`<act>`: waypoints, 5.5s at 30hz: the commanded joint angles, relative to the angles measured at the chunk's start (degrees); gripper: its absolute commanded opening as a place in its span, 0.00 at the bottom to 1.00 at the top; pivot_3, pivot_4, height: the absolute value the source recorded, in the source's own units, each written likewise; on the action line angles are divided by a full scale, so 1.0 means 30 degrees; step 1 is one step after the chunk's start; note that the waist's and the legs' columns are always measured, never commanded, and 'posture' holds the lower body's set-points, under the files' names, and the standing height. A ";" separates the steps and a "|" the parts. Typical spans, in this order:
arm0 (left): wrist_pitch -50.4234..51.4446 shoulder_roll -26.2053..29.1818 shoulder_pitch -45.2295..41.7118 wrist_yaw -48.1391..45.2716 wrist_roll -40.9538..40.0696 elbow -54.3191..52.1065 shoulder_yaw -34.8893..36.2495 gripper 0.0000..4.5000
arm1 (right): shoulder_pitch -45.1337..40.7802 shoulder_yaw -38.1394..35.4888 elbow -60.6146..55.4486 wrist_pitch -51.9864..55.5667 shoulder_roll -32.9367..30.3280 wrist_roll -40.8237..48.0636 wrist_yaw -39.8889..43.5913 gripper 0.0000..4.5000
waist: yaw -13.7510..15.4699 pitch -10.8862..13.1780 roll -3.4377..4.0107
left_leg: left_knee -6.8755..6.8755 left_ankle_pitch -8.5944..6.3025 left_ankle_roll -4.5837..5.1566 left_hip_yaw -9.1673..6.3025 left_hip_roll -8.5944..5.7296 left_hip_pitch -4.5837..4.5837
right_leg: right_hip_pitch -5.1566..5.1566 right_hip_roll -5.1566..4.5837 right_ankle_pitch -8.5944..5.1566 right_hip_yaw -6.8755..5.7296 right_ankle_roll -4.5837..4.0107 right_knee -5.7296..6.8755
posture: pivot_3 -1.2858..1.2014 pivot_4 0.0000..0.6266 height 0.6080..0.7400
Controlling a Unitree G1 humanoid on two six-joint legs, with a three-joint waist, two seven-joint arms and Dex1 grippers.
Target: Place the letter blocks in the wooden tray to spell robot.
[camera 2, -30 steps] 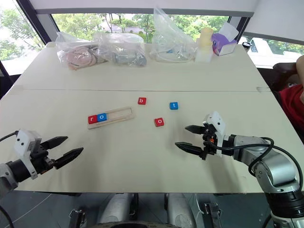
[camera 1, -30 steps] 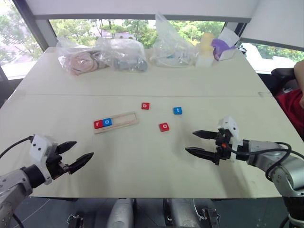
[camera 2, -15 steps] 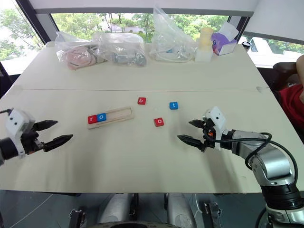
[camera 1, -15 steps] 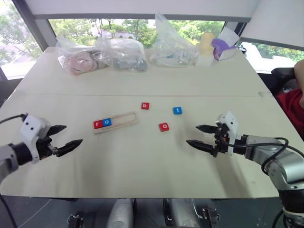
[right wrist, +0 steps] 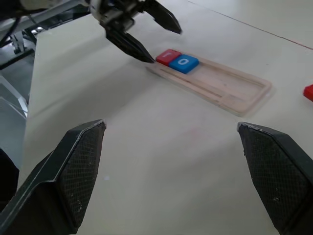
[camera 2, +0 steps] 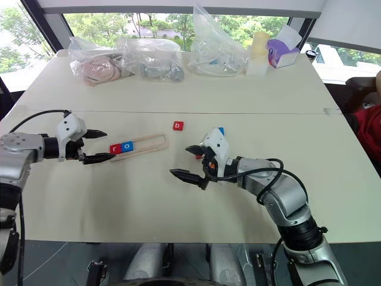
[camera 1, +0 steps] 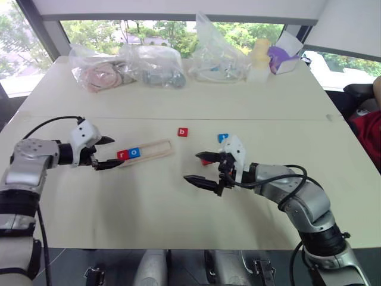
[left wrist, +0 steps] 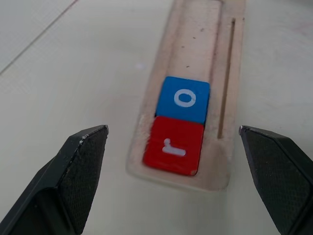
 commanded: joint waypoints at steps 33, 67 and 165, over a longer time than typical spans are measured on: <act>-0.4013 -0.1746 -0.2017 -0.2539 0.2820 0.5683 -0.1590 0.70 | 0.0423 -0.1919 0.0254 -0.1628 0.0070 -0.0786 -0.1349 1.00 | -0.0109 -0.0027 0.0008 | 0.0145 -0.0007 0.0011 -0.0013 0.0018 0.0299 | 0.0282 0.0007 -0.0011 0.0017 -0.0003 0.0160 | 0.52 0.24 0.96; 0.1800 -0.3764 0.0904 -0.1897 0.2104 -0.6653 -0.3109 0.70 | 0.3598 -0.5696 -0.0516 -0.1622 -0.1492 -0.0231 -0.2370 1.00 | -0.0026 -0.0011 0.0007 | 0.0144 -0.0014 0.0022 -0.0027 0.0008 0.0264 | 0.0276 -0.0005 -0.0028 0.0038 0.0008 0.0127 | 0.52 0.24 0.96; 1.1370 -0.3822 1.0831 1.0444 -0.7600 -2.2089 0.4115 1.00 | -0.3259 -0.4946 -0.0984 0.9333 0.5160 -0.6362 -1.1234 0.25 | -0.0419 -0.0044 0.0028 | -0.0185 0.0032 -0.0069 -0.0070 -0.0029 -0.0060 | -0.0090 -0.0412 0.0007 -0.0340 -0.0064 -0.0065 | 0.52 0.24 0.96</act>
